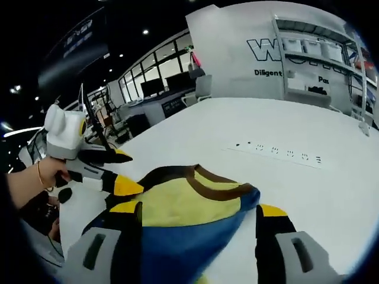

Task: Fold the garment on the visible template until the final outline fits inside the template.

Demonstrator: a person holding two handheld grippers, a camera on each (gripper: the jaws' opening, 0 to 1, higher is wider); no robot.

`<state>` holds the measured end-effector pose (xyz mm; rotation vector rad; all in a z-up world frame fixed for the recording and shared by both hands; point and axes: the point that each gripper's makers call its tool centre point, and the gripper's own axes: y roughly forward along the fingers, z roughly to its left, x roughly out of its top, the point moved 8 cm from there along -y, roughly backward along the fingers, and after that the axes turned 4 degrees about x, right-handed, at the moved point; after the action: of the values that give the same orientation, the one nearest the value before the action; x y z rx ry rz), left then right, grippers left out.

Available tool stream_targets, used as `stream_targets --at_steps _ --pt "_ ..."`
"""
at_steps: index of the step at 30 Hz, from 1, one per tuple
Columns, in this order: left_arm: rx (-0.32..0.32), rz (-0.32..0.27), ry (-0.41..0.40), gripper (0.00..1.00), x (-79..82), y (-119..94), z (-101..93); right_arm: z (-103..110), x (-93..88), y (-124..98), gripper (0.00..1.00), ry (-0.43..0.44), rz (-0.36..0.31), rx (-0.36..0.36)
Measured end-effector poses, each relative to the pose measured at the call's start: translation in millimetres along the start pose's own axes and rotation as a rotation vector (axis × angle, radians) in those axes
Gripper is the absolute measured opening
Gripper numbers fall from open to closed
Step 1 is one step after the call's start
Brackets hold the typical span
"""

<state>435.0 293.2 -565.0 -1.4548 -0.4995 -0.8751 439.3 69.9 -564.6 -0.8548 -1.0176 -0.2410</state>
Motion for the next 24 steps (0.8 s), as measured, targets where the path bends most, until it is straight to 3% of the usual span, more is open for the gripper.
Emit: stream_targets --at_steps 8,16,24 --pt "0.009 -0.019 0.003 0.71 -5.3 -18.0 -2.5 20.5 -13.4 -5.2 0.76 0.012 0.014 0.035" --pt "-0.02 0.013 0.004 0.7 -23.7 -32.8 -11.3 51.5 -29.2 -14.5 0.77 -0.021 0.042 0.113" --pt "-0.034 0.036 -0.029 0.67 -39.1 -48.6 -16.4 87.4 -46.4 -21.7 0.66 -0.094 0.061 0.194"
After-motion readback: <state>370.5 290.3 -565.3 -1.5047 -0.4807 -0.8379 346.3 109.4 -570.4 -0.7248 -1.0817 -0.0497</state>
